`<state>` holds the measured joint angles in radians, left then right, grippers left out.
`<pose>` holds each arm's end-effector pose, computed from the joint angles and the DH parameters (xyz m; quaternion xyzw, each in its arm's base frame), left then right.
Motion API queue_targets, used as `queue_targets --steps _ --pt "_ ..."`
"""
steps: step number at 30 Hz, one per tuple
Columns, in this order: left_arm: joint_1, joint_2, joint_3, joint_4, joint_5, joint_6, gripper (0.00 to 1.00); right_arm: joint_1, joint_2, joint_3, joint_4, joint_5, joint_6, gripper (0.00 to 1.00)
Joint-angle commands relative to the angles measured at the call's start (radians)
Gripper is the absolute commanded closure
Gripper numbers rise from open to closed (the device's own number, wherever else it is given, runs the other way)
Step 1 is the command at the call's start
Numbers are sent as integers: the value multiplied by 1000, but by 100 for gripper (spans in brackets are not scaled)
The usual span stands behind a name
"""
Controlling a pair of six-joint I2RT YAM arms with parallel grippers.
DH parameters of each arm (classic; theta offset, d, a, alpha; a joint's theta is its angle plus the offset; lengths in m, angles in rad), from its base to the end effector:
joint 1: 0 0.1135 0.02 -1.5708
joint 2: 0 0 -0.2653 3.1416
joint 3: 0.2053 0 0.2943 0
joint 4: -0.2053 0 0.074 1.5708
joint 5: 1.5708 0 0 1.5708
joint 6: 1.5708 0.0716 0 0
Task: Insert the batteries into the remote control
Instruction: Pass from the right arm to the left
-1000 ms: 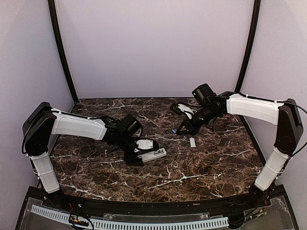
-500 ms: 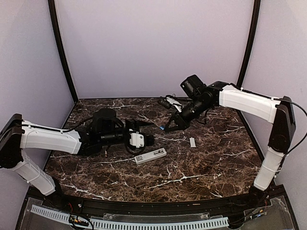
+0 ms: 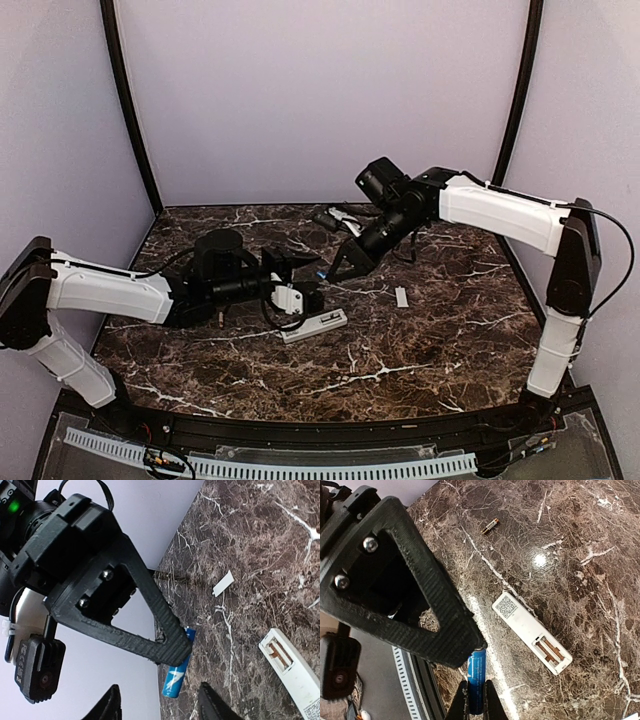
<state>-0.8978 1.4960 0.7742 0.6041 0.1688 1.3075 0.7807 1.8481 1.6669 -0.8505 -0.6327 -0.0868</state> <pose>0.2397 -0.3200 0.2157 0.6899 0.2861 0.0730 0.6609 0.2931 0.3499 0.2627 -0.4602 0.7964 0.3681 0.1360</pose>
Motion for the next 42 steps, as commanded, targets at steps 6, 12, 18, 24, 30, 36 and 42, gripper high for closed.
queue_targets --steps 6,12,18,24,30,36,42 --pt "-6 23 8 -14 -46 59 64 24 27 49 -21 -30 32 100" --pt "-6 38 14 -7 -46 57 66 27 50 65 -26 -26 30 100" --pt "-9 48 10 14 -39 37 80 27 70 88 -35 -16 27 100" --pt "-10 56 6 54 -51 -33 100 27 74 91 -29 -9 28 100" --pt "-10 56 44 28 -92 -285 100 21 40 94 -16 23 28 86" --pt "-8 43 62 -70 -84 -514 100 -42 -78 73 55 38 48 60" --pt "9 47 84 -111 -51 -756 100 -86 -144 10 146 36 116 55"
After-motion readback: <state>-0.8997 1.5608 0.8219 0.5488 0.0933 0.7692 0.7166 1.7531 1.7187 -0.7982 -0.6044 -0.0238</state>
